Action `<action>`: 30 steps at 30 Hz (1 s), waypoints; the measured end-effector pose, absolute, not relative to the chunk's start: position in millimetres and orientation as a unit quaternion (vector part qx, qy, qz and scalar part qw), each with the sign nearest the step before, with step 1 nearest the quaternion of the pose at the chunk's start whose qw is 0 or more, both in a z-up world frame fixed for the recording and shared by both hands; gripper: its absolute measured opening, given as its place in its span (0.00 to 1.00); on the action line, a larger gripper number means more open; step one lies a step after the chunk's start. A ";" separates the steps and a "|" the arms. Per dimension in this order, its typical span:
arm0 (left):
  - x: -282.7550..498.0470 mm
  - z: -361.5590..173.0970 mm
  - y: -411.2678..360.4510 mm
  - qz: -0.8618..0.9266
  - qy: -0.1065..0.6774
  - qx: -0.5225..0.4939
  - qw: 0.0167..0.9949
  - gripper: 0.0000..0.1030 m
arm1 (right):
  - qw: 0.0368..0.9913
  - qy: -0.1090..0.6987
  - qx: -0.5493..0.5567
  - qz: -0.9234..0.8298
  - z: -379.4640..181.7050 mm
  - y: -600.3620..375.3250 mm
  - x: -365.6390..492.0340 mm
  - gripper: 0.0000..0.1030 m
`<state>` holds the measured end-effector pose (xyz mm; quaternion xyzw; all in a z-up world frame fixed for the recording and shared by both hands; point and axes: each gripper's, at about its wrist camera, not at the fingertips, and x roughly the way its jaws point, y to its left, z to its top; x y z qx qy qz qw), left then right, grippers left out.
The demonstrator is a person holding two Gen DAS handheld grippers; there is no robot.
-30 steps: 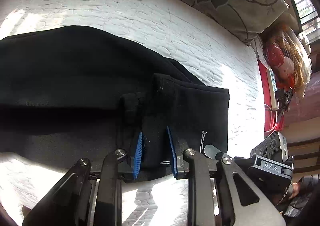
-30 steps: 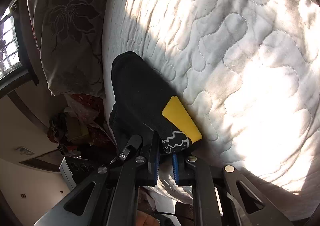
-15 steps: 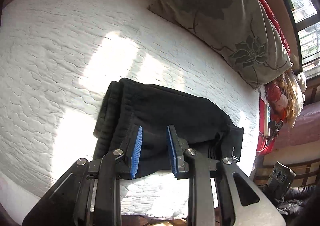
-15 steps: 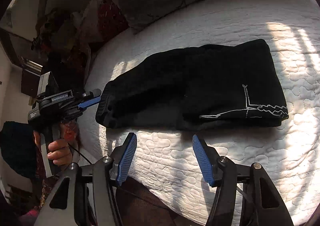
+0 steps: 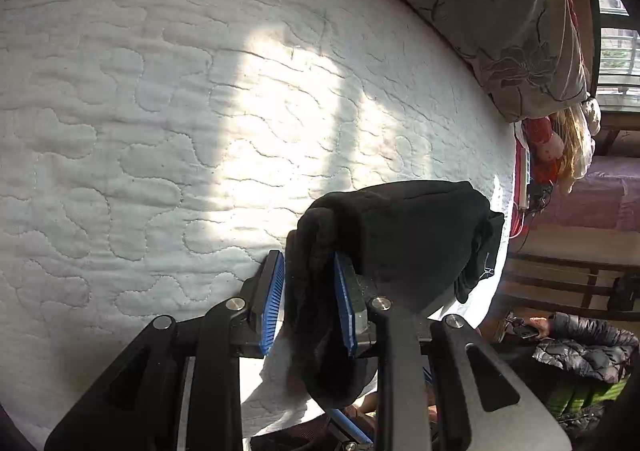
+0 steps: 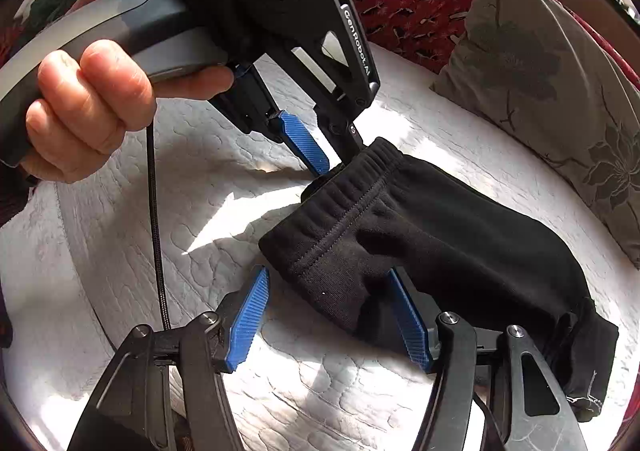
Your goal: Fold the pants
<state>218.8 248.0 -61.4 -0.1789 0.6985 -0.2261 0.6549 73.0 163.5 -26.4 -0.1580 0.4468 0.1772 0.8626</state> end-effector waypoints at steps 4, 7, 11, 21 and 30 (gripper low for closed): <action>228.0 -66.7 246.5 -0.263 0.701 -0.193 0.635 0.26 | 0.866 0.442 -0.177 0.153 -38.1 170.6 77.2 0.61; 229.9 -72.6 249.7 -0.283 0.701 -0.214 0.619 0.31 | 0.877 0.429 -0.166 0.140 -39.3 172.9 79.3 0.61; 227.4 -73.9 254.8 -0.309 0.686 -0.259 0.605 0.34 | 0.885 0.420 -0.149 0.135 -36.2 160.7 83.0 0.51; 220.0 -70.8 272.6 -0.337 0.648 -0.311 0.608 0.43 | 0.886 0.425 -0.124 0.137 -36.0 149.6 91.5 0.41; 223.8 -61.9 238.8 -0.346 0.657 -0.224 0.631 0.55 | 0.891 0.416 -0.133 0.121 -39.0 160.6 89.6 0.49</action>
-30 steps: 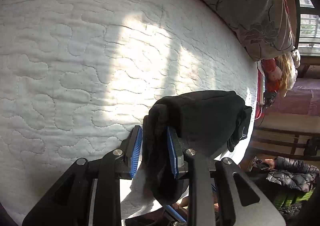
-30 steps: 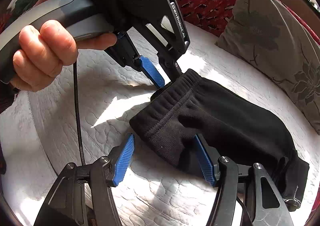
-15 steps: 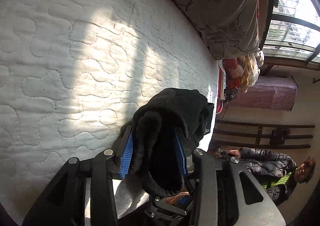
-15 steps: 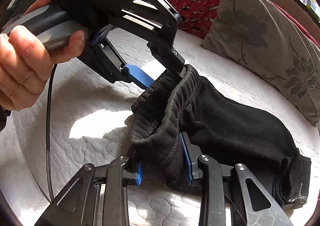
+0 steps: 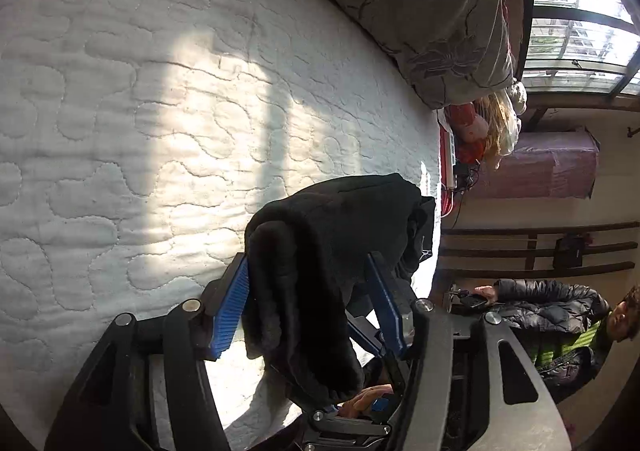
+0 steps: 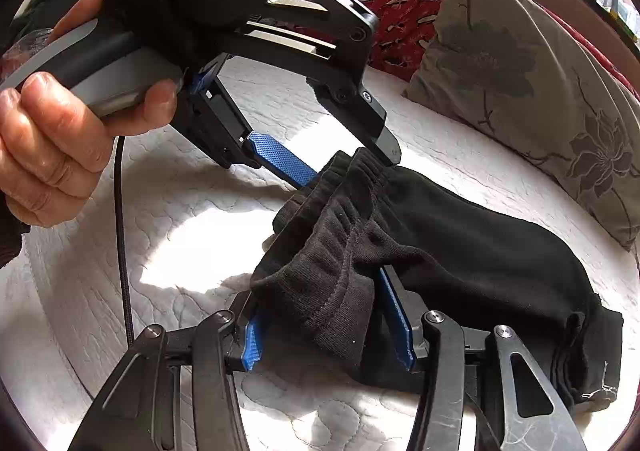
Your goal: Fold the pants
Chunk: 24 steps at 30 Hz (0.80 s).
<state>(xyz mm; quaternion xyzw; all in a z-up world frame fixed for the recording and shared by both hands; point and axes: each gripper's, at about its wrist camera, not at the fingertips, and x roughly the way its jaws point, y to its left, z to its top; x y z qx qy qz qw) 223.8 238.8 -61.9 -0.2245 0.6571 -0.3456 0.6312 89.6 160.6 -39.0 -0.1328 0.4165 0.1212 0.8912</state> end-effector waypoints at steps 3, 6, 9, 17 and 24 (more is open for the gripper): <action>221.4 -62.5 229.7 -0.306 0.671 -0.179 0.651 0.27 | 0.891 0.417 -0.126 0.129 -37.0 157.6 91.8 0.22; 217.3 -61.0 236.8 -0.297 0.668 -0.214 0.648 0.20 | 0.891 0.421 -0.093 0.142 -29.2 142.1 96.6 0.12; 209.1 -48.3 240.1 -0.293 0.653 -0.256 0.650 0.18 | 0.891 0.424 -0.047 0.153 -15.0 120.3 98.9 0.11; 199.4 13.3 192.1 -0.304 0.616 -0.315 0.655 0.17 | 0.903 0.401 0.051 0.149 35.9 45.5 88.3 0.11; 206.2 29.2 74.8 -0.330 0.631 -0.288 0.641 0.16 | 0.906 0.391 0.131 0.101 50.5 -54.6 72.4 0.11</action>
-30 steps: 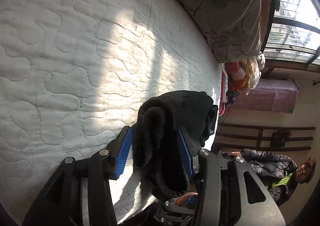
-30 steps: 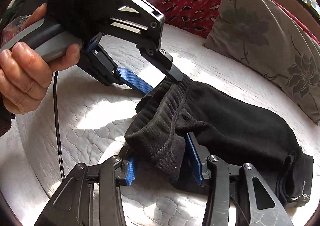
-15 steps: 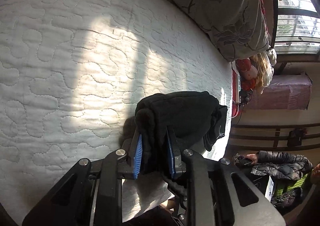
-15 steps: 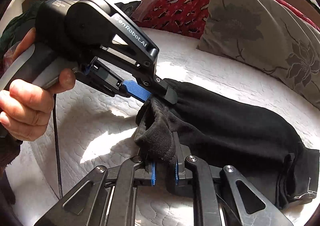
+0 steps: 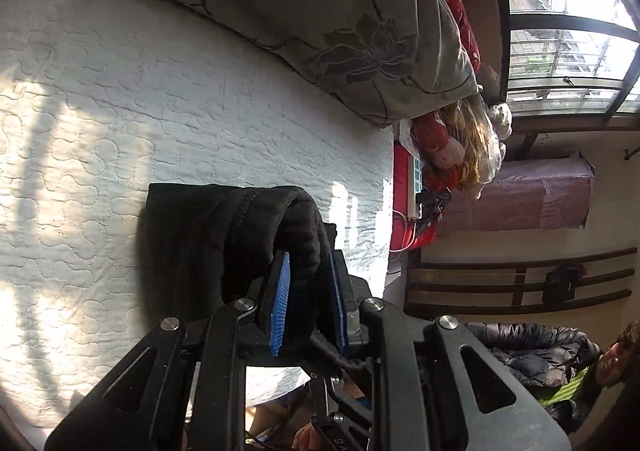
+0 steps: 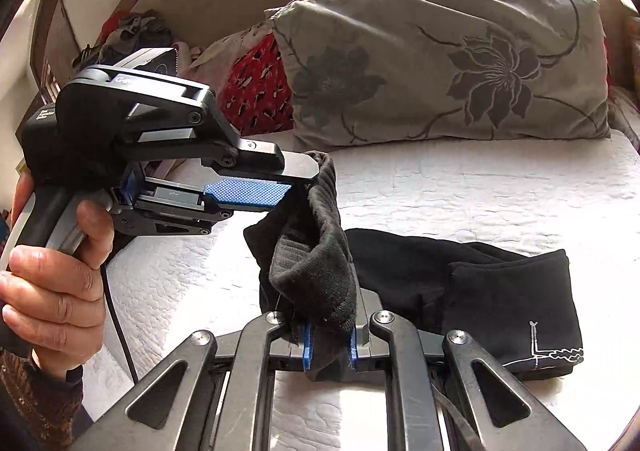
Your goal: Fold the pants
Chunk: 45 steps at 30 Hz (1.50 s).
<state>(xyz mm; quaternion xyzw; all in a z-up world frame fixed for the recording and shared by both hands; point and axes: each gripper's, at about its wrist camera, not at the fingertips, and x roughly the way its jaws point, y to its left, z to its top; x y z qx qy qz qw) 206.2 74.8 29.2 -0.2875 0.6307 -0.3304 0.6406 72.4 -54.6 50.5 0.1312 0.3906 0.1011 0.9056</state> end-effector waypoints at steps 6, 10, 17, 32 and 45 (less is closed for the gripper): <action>211.3 -3.1 -57.7 -0.341 0.680 -0.217 0.612 0.16 | 0.894 0.399 0.195 0.054 28.8 -150.7 64.1 0.11; 206.0 -41.1 -119.4 -0.333 0.715 -0.190 0.585 0.16 | 0.868 0.424 0.259 0.019 -6.2 -214.5 54.6 0.11; 196.5 -50.4 -129.1 -0.315 0.713 -0.193 0.596 0.16 | 0.824 0.448 0.343 0.052 -47.1 -260.3 49.4 0.17; 69.7 -7.2 -15.0 -0.161 0.613 -0.313 0.707 0.35 | 0.798 0.462 0.350 0.167 6.9 -307.3 87.4 0.57; 69.2 -49.5 -23.3 -0.063 0.587 -0.433 0.682 0.35 | 0.803 0.535 0.213 0.151 -11.8 -251.7 152.8 0.41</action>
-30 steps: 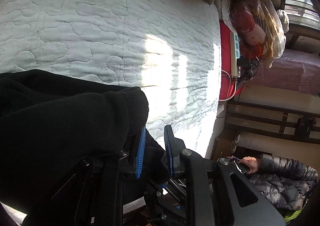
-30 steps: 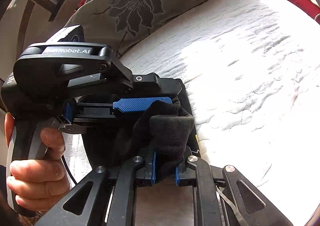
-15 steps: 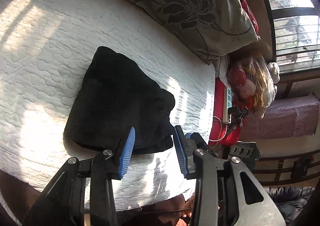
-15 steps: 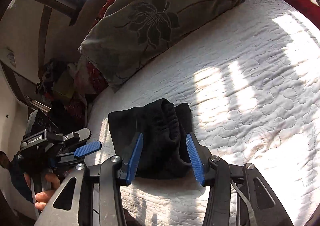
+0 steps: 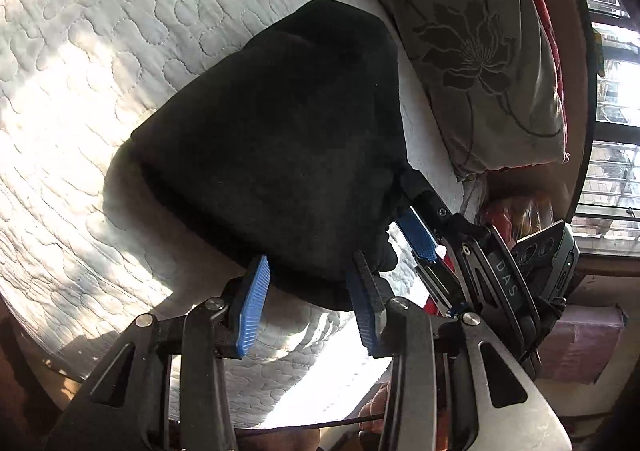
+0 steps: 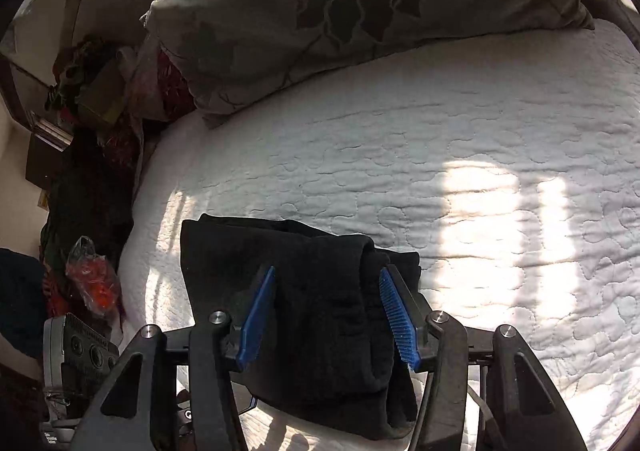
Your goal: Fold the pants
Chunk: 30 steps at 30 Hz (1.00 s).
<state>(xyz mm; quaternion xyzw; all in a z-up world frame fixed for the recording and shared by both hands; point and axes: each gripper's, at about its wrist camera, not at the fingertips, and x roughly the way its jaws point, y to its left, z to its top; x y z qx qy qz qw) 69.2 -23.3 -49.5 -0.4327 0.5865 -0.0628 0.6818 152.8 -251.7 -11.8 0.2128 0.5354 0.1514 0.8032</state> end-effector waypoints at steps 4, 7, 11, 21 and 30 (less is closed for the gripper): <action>86.6 -63.0 -35.0 -0.067 0.620 -0.451 0.639 0.27 | 0.801 0.541 0.201 0.157 -9.1 -260.1 145.3 0.04; 84.5 -69.0 -50.3 -0.071 0.638 -0.431 0.635 0.22 | 0.808 0.524 0.224 0.146 3.1 -281.9 132.5 0.04; 79.8 -86.7 -58.2 -0.073 0.652 -0.410 0.634 0.22 | 0.790 0.557 0.228 0.119 -33.4 -295.0 128.7 0.09; 77.3 34.8 -39.6 -0.195 0.576 -0.281 0.742 0.22 | 0.846 0.463 0.230 0.132 29.0 -299.8 104.7 0.36; 153.6 19.8 -48.0 -0.116 0.539 -0.124 0.825 0.22 | 0.868 0.461 0.148 0.114 14.2 -257.3 110.5 0.23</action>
